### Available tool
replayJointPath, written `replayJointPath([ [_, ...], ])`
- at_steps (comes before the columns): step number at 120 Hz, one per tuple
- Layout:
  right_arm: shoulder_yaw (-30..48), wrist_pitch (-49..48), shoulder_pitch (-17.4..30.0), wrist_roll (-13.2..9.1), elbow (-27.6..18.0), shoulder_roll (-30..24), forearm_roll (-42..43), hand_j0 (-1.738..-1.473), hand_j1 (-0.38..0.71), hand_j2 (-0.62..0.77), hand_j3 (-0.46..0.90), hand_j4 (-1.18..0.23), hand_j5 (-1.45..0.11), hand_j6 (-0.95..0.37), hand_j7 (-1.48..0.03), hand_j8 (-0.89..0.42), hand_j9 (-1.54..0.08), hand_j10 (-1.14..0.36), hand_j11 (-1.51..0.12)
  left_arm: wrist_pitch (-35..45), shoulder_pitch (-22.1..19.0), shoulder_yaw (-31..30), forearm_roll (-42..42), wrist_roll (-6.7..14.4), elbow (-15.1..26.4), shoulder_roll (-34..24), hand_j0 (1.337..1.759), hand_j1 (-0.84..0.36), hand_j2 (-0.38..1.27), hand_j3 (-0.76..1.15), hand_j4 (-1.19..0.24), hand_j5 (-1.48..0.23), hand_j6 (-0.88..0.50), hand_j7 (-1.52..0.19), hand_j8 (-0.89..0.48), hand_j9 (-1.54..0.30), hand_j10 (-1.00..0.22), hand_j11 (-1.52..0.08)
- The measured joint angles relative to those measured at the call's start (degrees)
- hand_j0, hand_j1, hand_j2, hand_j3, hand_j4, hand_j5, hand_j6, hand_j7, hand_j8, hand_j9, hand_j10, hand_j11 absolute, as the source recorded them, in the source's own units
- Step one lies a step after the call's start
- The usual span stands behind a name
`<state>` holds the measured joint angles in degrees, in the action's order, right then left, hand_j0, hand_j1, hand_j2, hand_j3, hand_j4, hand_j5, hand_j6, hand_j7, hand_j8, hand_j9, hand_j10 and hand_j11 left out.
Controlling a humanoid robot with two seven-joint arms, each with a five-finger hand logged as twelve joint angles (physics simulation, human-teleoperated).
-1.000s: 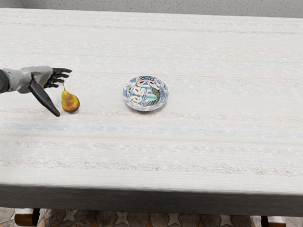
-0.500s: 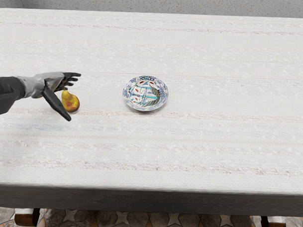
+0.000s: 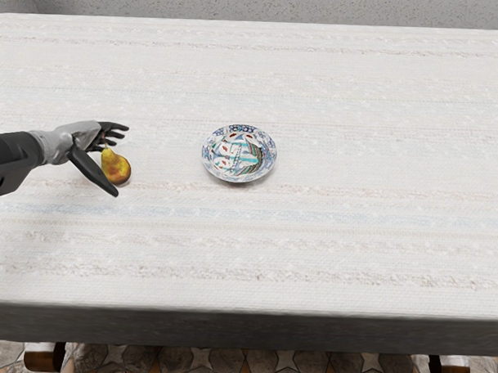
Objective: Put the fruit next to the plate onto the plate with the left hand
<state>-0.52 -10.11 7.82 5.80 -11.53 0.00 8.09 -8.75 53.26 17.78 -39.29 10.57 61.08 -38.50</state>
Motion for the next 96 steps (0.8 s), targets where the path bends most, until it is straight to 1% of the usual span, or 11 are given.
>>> replayJointPath([
  [23,0.0,0.0,0.0,0.0,0.0,0.0,0.0,-1.658,-0.34,0.0,0.0,-0.01,-0.01,-0.01,-0.01,-0.01,-0.01,-0.01,-0.01,-0.1,0.0,0.0,0.0,0.1,0.0,-0.1,1.658,0.12,0.04,0.0,-0.2,-0.26,-0.2,-0.26,-0.2,-0.26,-0.2,-0.26],
  [32,0.0,0.0,0.0,0.0,0.0,0.0,0.0,-1.658,-0.34,0.0,0.0,-0.01,-0.01,-0.01,-0.01,-0.01,-0.01,-0.01,-0.01,-4.4,0.8,-0.1,0.0,0.2,0.0,-0.9,1.658,-0.04,0.07,0.0,-0.33,-0.42,-0.33,-0.42,-0.33,-0.42,-0.33,-0.42],
  [36,0.0,0.0,0.0,0.0,0.0,0.0,0.0,-1.658,-0.34,0.0,0.0,-0.01,-0.01,-0.01,-0.01,-0.01,-0.01,-0.01,-0.01,-7.4,0.9,-0.1,0.0,0.2,0.0,-1.0,1.658,-0.13,0.08,0.0,-0.41,-0.51,-0.41,-0.51,-0.28,-0.51,-0.33,-0.52],
  [44,0.0,0.0,0.0,0.0,0.0,0.0,0.0,-1.658,-0.34,0.0,0.0,-0.01,-0.01,-0.01,-0.01,-0.01,-0.01,-0.01,-0.01,-11.6,0.9,-0.2,0.0,0.4,0.0,-1.1,1.658,-0.28,0.11,0.0,-0.53,-0.69,-0.54,-0.69,-0.39,-0.69,-0.49,-0.69],
  [46,0.0,0.0,0.0,0.0,0.0,0.0,0.0,-1.658,-0.34,0.0,0.0,-0.01,-0.01,-0.01,-0.01,-0.01,-0.01,-0.01,-0.01,-12.3,0.9,-0.2,0.0,0.4,0.0,-1.1,1.658,-0.3,0.14,0.0,-0.56,-0.73,-0.56,-0.72,-0.41,-0.73,-0.52,-0.73],
  [56,0.0,0.0,0.0,0.0,0.0,0.0,0.0,-1.658,-0.34,0.0,0.0,-0.01,-0.01,-0.01,-0.01,-0.01,-0.01,-0.01,-0.01,-14.5,0.9,-0.2,0.2,0.5,0.0,-1.1,1.654,-0.36,0.24,0.0,-0.65,-0.88,-0.47,-0.88,-0.33,-0.88,-0.45,-0.89],
  [61,0.0,0.0,0.0,0.0,0.0,0.0,0.0,-1.658,-0.34,0.0,0.0,-0.01,-0.01,-0.01,-0.01,-0.01,-0.01,-0.01,-0.01,-15.2,0.9,-0.2,0.3,0.5,-0.1,-1.5,1.651,-0.36,0.22,0.0,-0.68,-0.95,-0.45,-0.95,-0.27,-0.95,-0.43,-0.95],
  [65,0.0,0.0,0.0,0.0,0.0,0.0,0.0,-1.658,-0.34,0.0,0.0,-0.01,-0.01,-0.01,-0.01,-0.01,-0.01,-0.01,-0.01,-15.5,0.9,-0.2,0.4,0.6,-0.1,-1.7,1.65,-0.36,0.23,0.0,-0.7,-0.99,-0.43,-0.99,-0.27,-0.99,-0.41,-0.98],
  [82,0.0,0.0,0.0,0.0,0.0,0.0,0.0,-1.658,-0.34,0.0,0.0,-0.01,-0.01,-0.01,-0.01,-0.01,-0.01,-0.01,-0.01,-16.3,1.0,0.0,0.9,0.5,-0.1,-2.0,1.643,-0.37,0.38,0.0,-0.77,-1.1,-0.42,-1.1,-0.23,-1.1,-0.4,-1.11],
  [87,0.0,0.0,0.0,0.0,0.0,0.0,0.0,-1.658,-0.34,0.0,0.0,-0.01,-0.01,-0.01,-0.01,-0.01,-0.01,-0.01,-0.01,-16.4,1.0,0.7,1.5,0.5,-0.1,-2.0,1.642,-0.37,0.39,0.0,-0.79,-1.1,-0.42,-1.11,-0.24,-1.11,-0.39,-1.13],
  [96,0.0,0.0,0.0,0.0,0.0,0.0,0.0,-1.658,-0.34,0.0,0.0,-0.01,-0.01,-0.01,-0.01,-0.01,-0.01,-0.01,-0.01,-17.7,1.5,3.0,2.4,0.5,-0.1,-1.9,1.641,-0.34,0.33,0.0,-0.8,-1.14,-0.42,-1.13,-0.22,-1.13,-0.39,-1.17],
])
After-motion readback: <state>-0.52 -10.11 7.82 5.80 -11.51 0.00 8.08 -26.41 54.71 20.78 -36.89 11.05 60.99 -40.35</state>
